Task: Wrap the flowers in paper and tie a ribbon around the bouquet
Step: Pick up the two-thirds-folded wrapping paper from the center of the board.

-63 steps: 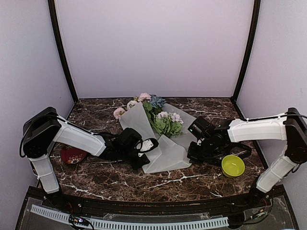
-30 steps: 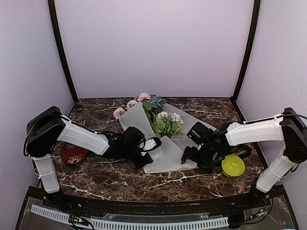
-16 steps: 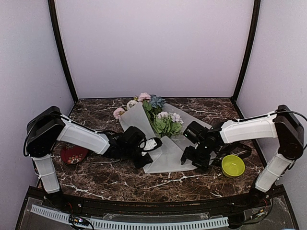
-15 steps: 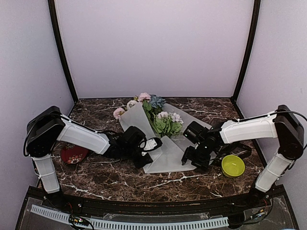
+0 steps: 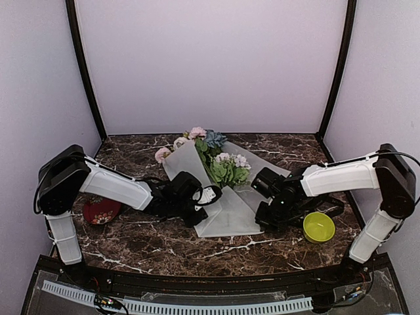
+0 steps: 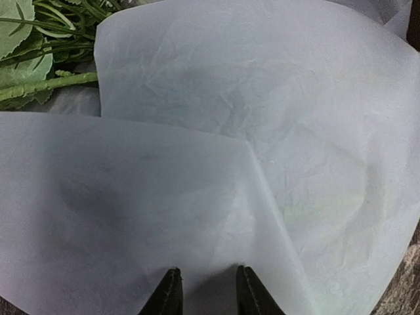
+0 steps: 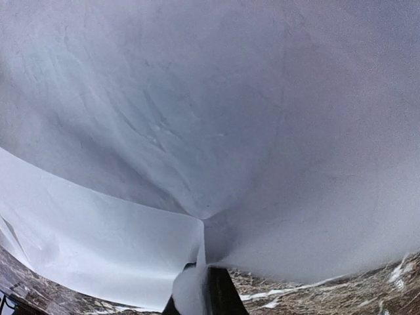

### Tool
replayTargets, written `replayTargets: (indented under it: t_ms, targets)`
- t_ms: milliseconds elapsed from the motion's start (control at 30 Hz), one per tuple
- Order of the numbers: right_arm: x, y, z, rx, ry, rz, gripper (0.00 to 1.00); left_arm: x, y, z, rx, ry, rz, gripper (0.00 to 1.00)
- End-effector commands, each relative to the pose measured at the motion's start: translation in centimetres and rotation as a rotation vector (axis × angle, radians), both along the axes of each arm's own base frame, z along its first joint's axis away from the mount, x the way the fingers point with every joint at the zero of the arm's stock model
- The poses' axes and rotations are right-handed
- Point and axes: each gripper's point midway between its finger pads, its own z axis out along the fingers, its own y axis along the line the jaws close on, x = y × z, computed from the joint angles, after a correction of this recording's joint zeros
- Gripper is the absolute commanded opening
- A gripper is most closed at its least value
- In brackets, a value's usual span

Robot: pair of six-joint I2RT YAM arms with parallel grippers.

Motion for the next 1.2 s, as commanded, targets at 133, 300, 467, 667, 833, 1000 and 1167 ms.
replayTargets:
  t_ms: [133,300,467,667,833,1000,1167]
  targets:
    - [0.9,0.8,0.5,0.002,-0.036,0.05,0.01,2.8,-0.3,1.0,0.038,-0.124,0.043,0.33]
    - [1.7,2.2,1.4,-0.008,-0.098,0.151,0.0,3.3,-1.4,0.7,0.019,-0.123,0.043,0.36]
    - [2.0,2.1,2.1,-0.105,-0.173,0.259,0.0,2.9,-2.2,-0.5,0.015,-0.08,0.01,0.38]
    - [1.8,0.9,3.1,-0.174,-0.244,0.274,0.0,2.0,-1.9,-2.4,0.047,-0.03,-0.012,0.38]
    - [2.1,1.2,5.1,-0.212,-0.344,0.279,0.0,1.5,-1.5,-3.5,0.068,0.001,-0.017,0.37]
    - [2.8,4.2,8.6,-0.183,-0.55,0.4,0.05,1.3,-1.3,-4.1,0.073,0.018,-0.015,0.36]
    - [2.5,5.3,9.4,-0.311,-0.683,0.562,0.01,1.0,-1.4,-4.3,0.054,0.048,-0.022,0.37]
